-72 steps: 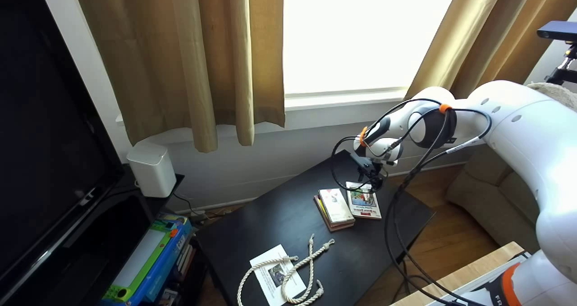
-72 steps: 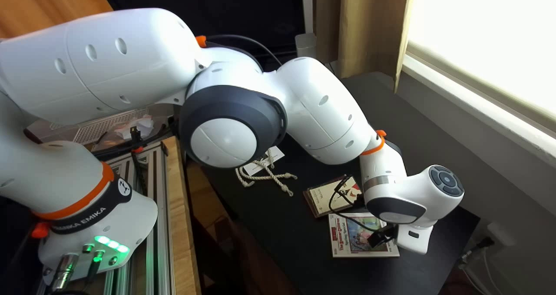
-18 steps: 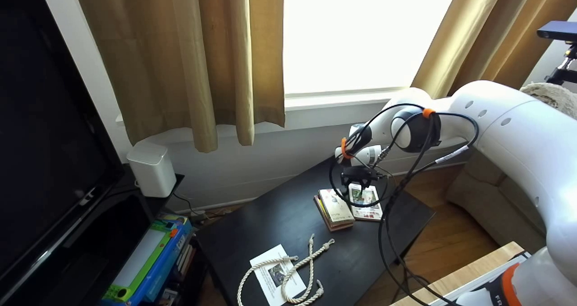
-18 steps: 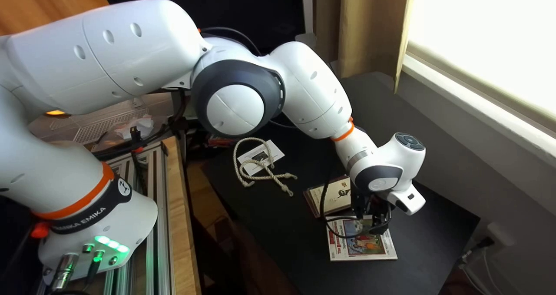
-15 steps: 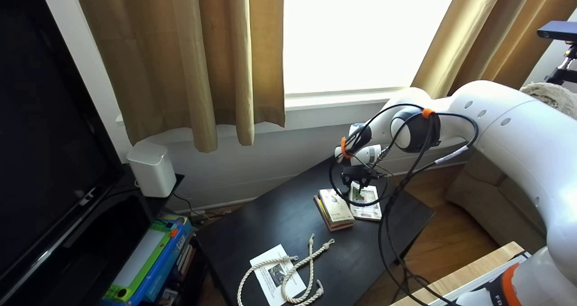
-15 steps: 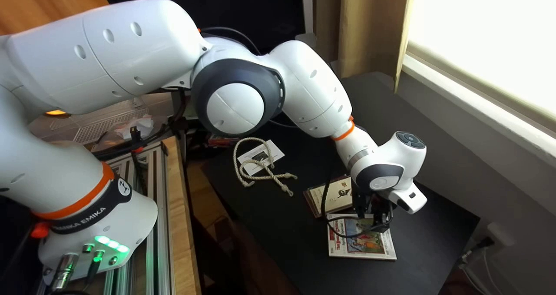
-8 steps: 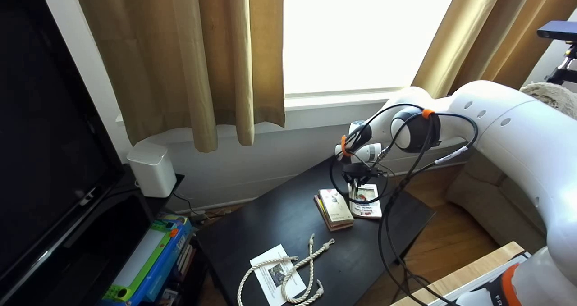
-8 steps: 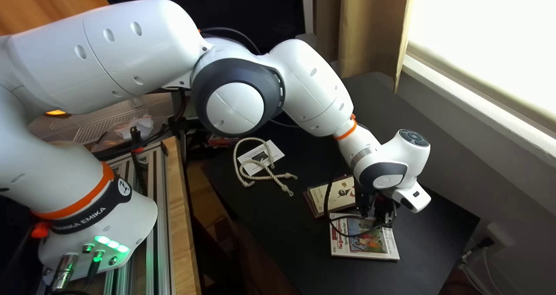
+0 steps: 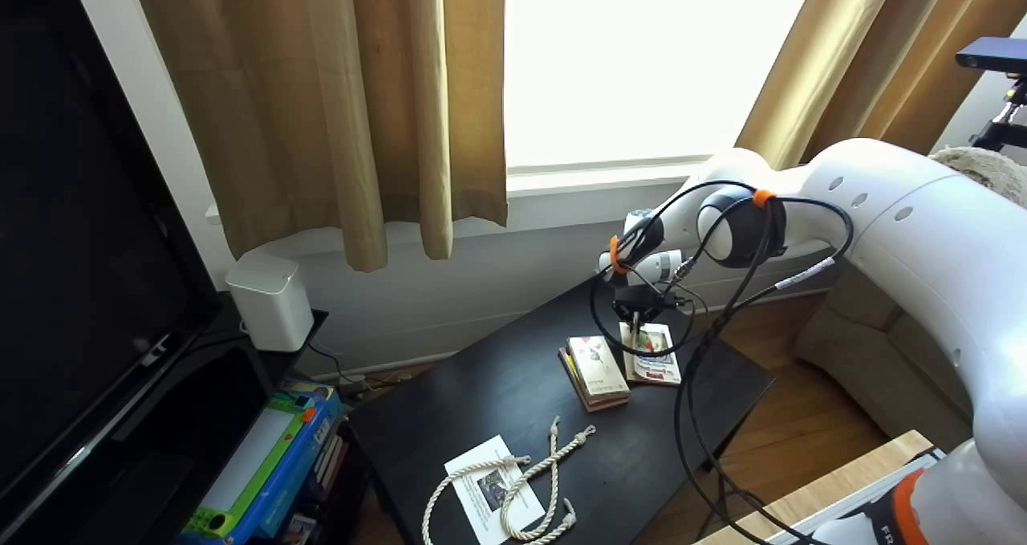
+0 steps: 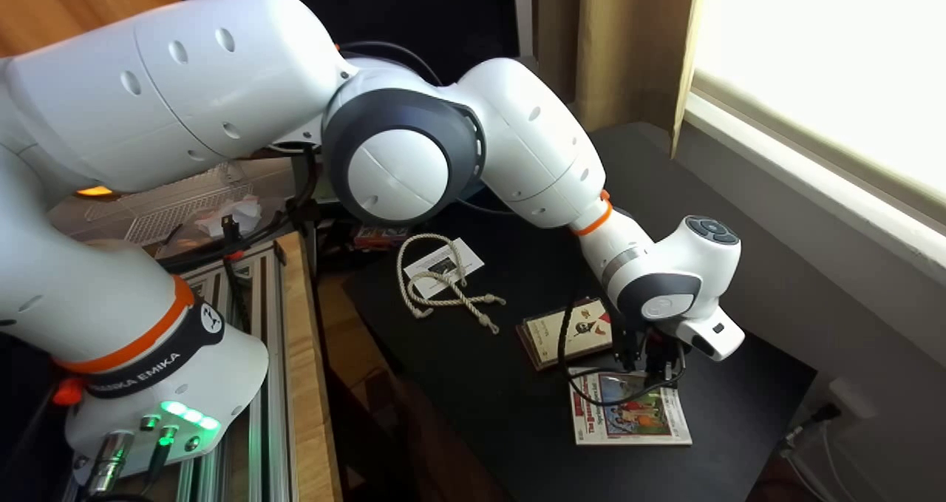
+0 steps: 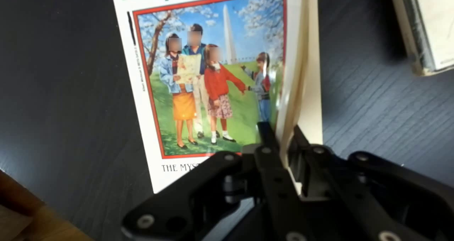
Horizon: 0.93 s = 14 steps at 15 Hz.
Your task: Place both books, which are on the right, on the one to the left
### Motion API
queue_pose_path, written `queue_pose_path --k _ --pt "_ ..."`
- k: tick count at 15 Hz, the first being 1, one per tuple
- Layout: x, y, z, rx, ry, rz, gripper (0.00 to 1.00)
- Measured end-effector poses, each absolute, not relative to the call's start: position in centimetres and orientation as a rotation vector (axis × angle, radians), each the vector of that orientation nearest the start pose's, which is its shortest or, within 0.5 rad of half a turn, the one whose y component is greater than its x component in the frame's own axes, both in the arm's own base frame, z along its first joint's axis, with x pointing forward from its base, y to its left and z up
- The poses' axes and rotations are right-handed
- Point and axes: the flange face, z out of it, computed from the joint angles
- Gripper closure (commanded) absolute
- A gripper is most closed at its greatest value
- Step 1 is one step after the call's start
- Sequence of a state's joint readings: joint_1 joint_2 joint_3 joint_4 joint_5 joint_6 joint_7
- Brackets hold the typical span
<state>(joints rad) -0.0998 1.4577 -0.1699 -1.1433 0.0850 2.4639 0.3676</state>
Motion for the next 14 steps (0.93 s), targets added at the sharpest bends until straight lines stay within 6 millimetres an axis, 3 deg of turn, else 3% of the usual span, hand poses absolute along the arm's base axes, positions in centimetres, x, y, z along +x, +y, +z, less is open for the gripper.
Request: queue_pose_path --k 6,14 --pt "65.5 -15.3 -8.5 -3.153 0.850 0.096 0.96" --pt "65.3 -13.4 -3.5 -3.150 0.796 0.078 0.96"
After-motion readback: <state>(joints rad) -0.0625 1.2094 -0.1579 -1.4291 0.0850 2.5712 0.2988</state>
